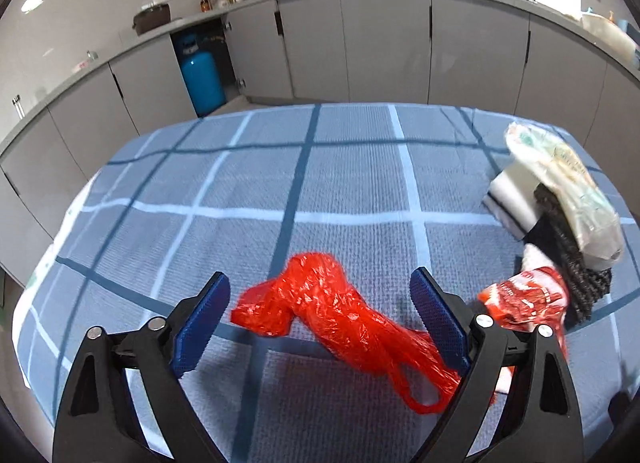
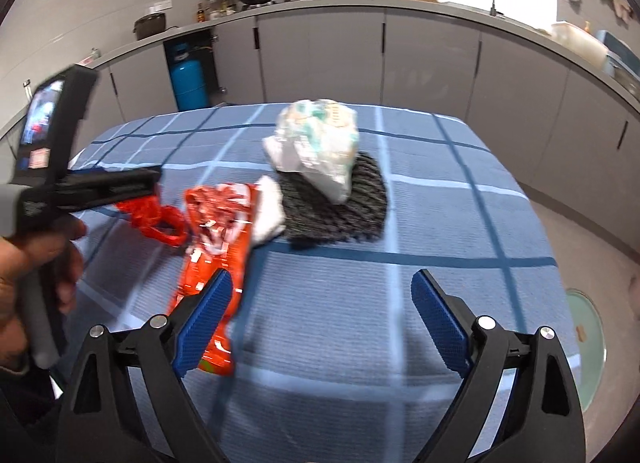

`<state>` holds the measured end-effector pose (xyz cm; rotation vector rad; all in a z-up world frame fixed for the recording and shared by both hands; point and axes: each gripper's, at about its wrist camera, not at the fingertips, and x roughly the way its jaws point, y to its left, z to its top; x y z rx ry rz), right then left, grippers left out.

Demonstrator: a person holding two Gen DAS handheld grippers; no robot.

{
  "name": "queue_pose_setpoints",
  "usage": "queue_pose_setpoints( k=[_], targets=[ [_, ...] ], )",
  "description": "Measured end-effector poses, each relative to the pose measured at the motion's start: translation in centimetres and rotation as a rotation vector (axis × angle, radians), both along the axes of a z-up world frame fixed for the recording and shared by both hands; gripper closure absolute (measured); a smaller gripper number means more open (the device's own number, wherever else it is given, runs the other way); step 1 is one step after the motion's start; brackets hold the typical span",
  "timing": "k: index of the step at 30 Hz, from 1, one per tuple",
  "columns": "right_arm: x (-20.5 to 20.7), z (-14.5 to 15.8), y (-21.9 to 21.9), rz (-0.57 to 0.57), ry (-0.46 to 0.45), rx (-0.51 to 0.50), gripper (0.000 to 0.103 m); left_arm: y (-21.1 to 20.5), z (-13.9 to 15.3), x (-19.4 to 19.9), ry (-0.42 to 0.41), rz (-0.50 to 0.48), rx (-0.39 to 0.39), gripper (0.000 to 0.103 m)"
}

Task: Collect trash
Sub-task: 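Grasp the red plastic bag with the left tool while the right tool grasps the orange snack wrapper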

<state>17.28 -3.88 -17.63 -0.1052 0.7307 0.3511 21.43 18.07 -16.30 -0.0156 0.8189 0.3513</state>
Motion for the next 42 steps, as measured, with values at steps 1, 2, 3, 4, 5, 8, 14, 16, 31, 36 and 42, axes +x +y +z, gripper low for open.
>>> queue_pose_setpoints(
  k=[1,2,3,4,5,8,14,16,31,36,42],
  targets=[
    [0.0,-0.1,0.4,0.008,0.003,-0.001,0.013,-0.1,-0.3,0.0,0.004,-0.004,0.003,0.018],
    [0.0,-0.1,0.7,0.013,0.005,-0.002,0.013,-0.1,-0.6,0.0,0.008,-0.011,-0.003,0.034],
    [0.0,-0.3,1.1,0.019,0.009,-0.001,0.013,-0.1,-0.9,-0.1,0.012,-0.019,-0.011,0.045],
    [0.1,-0.4,1.4,0.024,0.013,-0.001,0.013,0.1,-1.1,-0.1,0.024,-0.031,-0.029,0.066],
    [0.3,-0.5,1.9,0.032,0.019,0.003,0.013,0.2,-1.3,-0.1,0.027,-0.043,-0.047,0.069],
    [0.5,-0.9,3.3,0.055,0.026,-0.001,0.013,0.2,-1.1,-0.5,0.014,-0.066,-0.036,0.082],
    [1.3,-1.9,5.7,0.095,0.046,-0.013,0.014,0.8,0.3,-1.7,-0.018,-0.085,-0.018,0.084],
    [1.7,-2.3,6.4,0.099,0.062,-0.020,0.021,1.0,0.9,-2.2,-0.039,-0.078,0.020,0.084],
    [0.5,-1.5,6.9,0.163,0.043,0.007,0.061,1.1,3.1,-4.0,-0.098,-0.090,0.108,0.084],
    [0.0,0.4,4.9,0.135,-0.004,0.035,0.061,-0.2,4.9,-4.2,-0.129,-0.120,0.120,0.084],
    [-0.1,2.5,0.6,0.059,-0.045,0.065,0.061,-3.7,6.7,-4.1,-0.173,-0.214,0.127,0.084]
  ],
)
